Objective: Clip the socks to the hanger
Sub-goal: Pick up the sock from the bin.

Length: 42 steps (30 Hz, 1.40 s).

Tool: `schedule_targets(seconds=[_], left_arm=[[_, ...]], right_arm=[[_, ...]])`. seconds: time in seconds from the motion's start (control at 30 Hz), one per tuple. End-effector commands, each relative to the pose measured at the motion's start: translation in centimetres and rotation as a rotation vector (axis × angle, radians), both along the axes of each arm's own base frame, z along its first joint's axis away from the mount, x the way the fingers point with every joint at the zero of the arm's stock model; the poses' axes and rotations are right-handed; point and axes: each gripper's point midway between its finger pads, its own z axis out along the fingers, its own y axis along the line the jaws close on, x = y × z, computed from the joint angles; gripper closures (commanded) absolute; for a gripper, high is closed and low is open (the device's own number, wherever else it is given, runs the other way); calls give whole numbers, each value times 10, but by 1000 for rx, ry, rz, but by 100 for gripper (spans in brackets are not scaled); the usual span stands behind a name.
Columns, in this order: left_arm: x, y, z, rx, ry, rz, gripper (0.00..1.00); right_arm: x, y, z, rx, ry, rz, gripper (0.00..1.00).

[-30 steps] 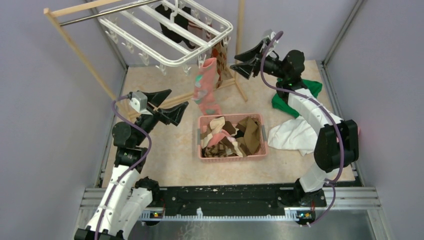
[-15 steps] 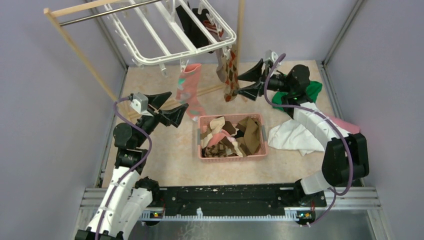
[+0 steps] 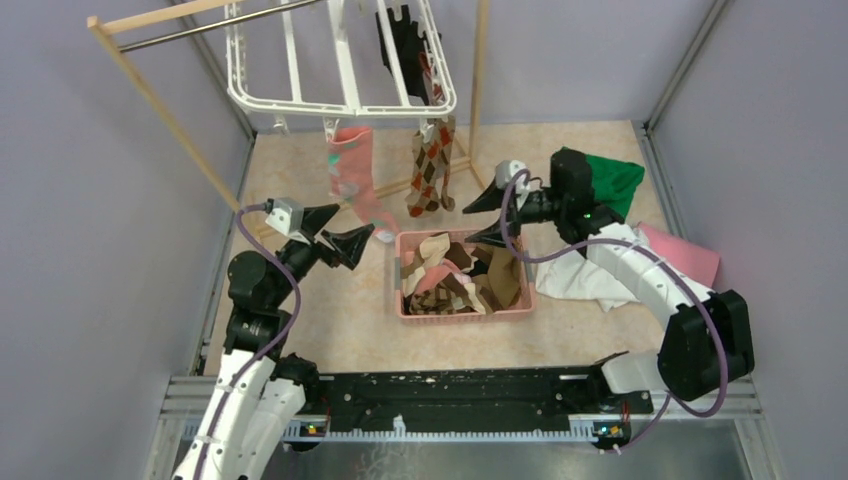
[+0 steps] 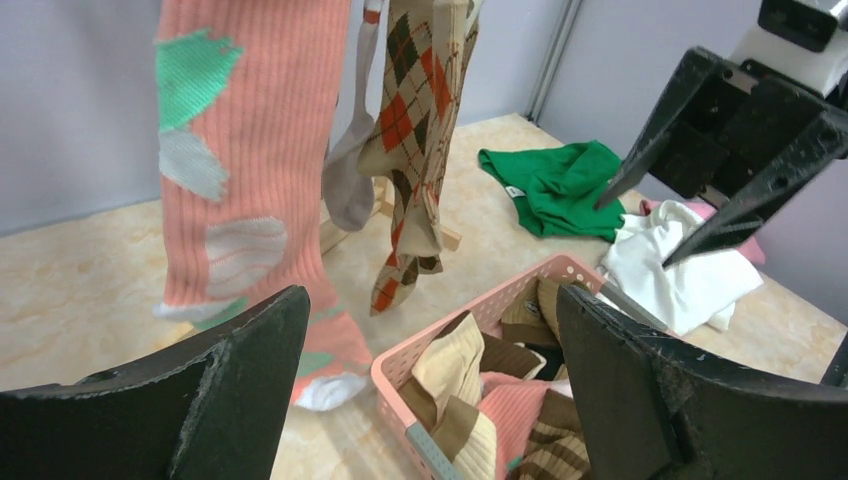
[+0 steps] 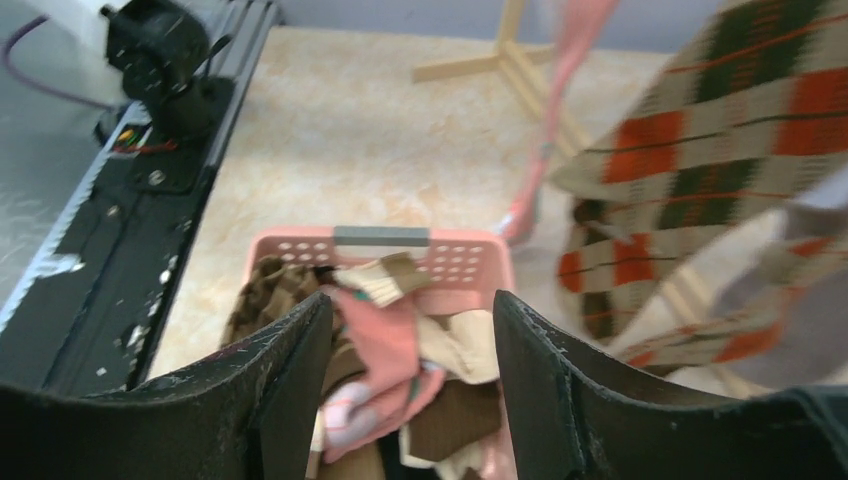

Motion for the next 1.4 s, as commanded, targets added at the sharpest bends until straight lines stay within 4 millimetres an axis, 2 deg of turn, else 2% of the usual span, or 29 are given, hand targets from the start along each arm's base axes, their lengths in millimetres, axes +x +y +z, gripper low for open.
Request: schedule_targets(seconds=[0.0, 0.13, 0.27, 0.43, 0.63, 0.8, 1.0, 1.23, 1.37], left_arm=[[-4, 7, -13, 16, 27, 39, 1], [-5, 13, -27, 13, 79, 78, 2], [-9, 21, -31, 3, 96, 124, 2], [-17, 31, -39, -13, 110, 175, 2], [-22, 35, -38, -37, 96, 194, 2], [-21, 34, -37, -35, 93, 190, 2], [-19, 32, -36, -34, 91, 181, 2], [-19, 29, -36, -53, 92, 163, 2], [-19, 28, -35, -57, 94, 159, 2]], right_arm=[[-30, 22, -31, -148, -18, 76, 42], [-33, 46, -55, -229, 45, 69, 54], [-28, 67, -82, -335, 98, 54, 65], [-25, 83, -119, -457, 101, 36, 66], [-17, 81, -160, -614, 111, -1, 63], [-4, 71, -182, -701, 110, -72, 61], [-12, 60, -198, -741, 122, -67, 60], [-9, 53, -218, -766, 129, -122, 66], [-4, 54, -221, -760, 121, -148, 61]])
